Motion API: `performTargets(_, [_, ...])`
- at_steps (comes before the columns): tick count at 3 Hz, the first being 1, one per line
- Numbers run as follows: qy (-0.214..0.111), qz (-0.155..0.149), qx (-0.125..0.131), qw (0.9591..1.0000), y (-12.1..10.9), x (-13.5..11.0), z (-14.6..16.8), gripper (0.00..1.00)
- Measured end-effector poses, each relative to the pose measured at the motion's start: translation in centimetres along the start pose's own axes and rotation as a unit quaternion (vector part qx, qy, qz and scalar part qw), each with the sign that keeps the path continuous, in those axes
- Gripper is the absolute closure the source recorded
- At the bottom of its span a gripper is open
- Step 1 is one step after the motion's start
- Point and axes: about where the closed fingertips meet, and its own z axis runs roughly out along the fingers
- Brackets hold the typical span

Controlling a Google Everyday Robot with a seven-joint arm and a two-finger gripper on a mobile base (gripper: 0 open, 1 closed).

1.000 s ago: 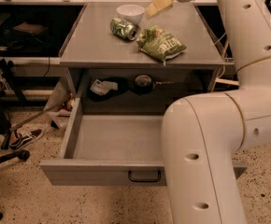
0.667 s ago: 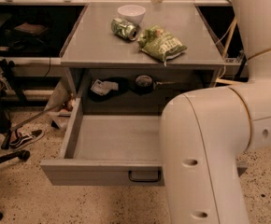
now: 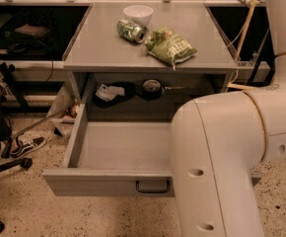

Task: Pick green jalapeno chip bag from top drawer and place on counter

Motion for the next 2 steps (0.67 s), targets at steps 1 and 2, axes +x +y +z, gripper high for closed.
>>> performTargets(1, [0.006, -0.011, -0.078, 0.9969, 1.9, 1.6, -1.7, 0.0])
performTargets(2, [-0.023, -0.004, -0.2, 0.9794, 4.6, 3.0, -6.3, 0.0])
